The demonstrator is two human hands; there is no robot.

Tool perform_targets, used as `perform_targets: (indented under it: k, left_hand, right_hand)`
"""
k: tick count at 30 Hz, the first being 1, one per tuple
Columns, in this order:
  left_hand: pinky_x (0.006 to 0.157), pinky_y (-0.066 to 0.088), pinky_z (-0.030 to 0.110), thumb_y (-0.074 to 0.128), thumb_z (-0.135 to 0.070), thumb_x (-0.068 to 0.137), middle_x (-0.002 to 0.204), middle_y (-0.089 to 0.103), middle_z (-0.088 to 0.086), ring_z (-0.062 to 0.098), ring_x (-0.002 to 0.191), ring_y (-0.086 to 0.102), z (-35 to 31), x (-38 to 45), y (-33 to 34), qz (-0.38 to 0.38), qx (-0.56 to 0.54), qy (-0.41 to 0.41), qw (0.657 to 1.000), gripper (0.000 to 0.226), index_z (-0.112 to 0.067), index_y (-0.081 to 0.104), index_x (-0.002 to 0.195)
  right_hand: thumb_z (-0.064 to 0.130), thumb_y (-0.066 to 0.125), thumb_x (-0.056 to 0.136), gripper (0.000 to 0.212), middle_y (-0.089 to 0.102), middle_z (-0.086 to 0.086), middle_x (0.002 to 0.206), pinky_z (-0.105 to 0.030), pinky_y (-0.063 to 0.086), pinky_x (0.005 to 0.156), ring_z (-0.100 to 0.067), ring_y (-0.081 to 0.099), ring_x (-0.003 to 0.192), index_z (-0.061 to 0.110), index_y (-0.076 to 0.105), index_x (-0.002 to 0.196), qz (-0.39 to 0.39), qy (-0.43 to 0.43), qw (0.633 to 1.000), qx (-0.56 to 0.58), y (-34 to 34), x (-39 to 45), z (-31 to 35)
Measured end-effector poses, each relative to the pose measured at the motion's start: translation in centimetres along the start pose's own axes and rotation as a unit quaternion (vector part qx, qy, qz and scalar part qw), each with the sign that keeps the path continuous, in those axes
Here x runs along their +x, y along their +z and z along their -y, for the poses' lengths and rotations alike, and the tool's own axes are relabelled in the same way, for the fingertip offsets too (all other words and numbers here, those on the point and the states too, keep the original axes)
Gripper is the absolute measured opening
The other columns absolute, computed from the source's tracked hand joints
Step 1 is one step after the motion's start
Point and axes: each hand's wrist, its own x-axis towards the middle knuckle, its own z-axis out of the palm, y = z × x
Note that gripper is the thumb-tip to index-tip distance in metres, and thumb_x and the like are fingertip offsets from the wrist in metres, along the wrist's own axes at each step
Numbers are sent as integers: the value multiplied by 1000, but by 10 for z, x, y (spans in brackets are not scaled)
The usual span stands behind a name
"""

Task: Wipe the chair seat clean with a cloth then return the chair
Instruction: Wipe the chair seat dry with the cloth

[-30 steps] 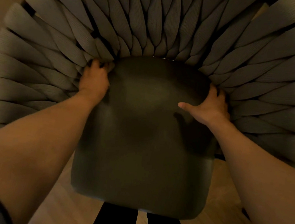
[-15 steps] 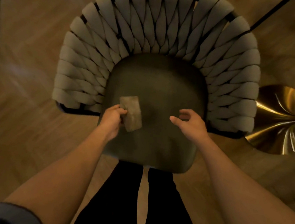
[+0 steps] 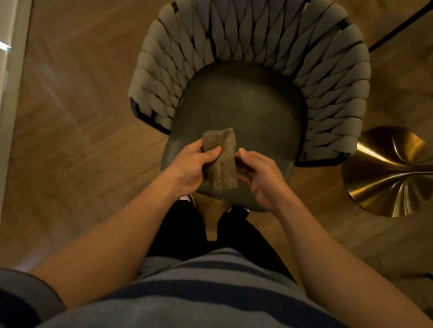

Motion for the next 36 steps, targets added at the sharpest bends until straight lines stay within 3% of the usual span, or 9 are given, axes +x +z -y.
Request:
perform_targets:
  k: [4,7,11,14,20,23,25,29,36]
  left_hand:
    - [82,55,31,45,3,96,102,66,10,19,91,65,-11,-22,-26,9,62,18,998,26,-12,60,112]
    - [78,55,31,44,4,97,98,67,6,17,88,65,-19,-38,-57,-23,76,16,997,27,-14,61,108]
    - [68,54,26,45,1,98,96,65,4,13,83,64,-33,-59,-115,-80,81,24,993,26,-11,58,117]
    - [58,53,23,55,-12,96,88,67,2,11,75,65,-44,-75,-168,-112,72,41,990,12,-13,61,106]
    - [79,53,40,67,-28,91,88,68,4,21,88,64,-78,-94,-276,-136,116,75,981,10,-18,64,89]
    - [67,52,29,67,-24,91,76,64,-1,10,72,61,-99,-101,-309,-120,160,114,973,12,-18,62,82]
    - [59,46,20,66,-23,91,68,59,-6,1,61,55,-116,-101,-323,-110,222,152,957,16,-20,60,76]
    - [53,35,14,62,-24,94,62,50,-9,-5,53,46,-144,-90,-339,-81,381,198,899,25,-25,51,71]
    - [54,33,18,59,-31,95,62,47,-7,-1,55,44,-206,-42,-341,-60,503,232,831,28,-20,44,75]
  right_hand:
    - [16,66,97,13,72,-3,95,-24,56,75,-12,70,87,10,67,108,33,-13,998,-44,40,-3,-7]
    - [15,71,94,17,72,-3,101,-30,56,80,-14,69,95,11,69,110,50,-16,994,-99,75,5,-21]
    - [6,74,90,13,73,-5,96,-34,58,77,-17,71,90,13,70,99,52,-14,992,-116,139,16,-52]
    - [0,75,87,17,71,-9,93,-41,57,79,-23,71,89,13,67,92,44,-22,992,-119,199,23,-77]
    - [-6,76,83,27,71,-8,93,-37,58,73,-23,70,89,9,64,102,37,-21,995,-93,314,32,-113]
    - [-8,73,84,40,70,-11,103,-44,58,88,-27,69,101,3,60,120,41,0,998,-52,352,37,-119]
    - [-9,71,85,43,70,-10,105,-43,57,91,-26,68,103,6,58,122,52,17,998,-6,371,41,-119]
    - [-11,65,87,41,69,-10,109,-33,59,82,-23,68,101,8,59,123,80,26,995,60,391,51,-113]
    - [-9,55,96,34,70,-9,113,-55,50,99,-27,67,106,16,62,117,55,-31,987,148,414,96,-83]
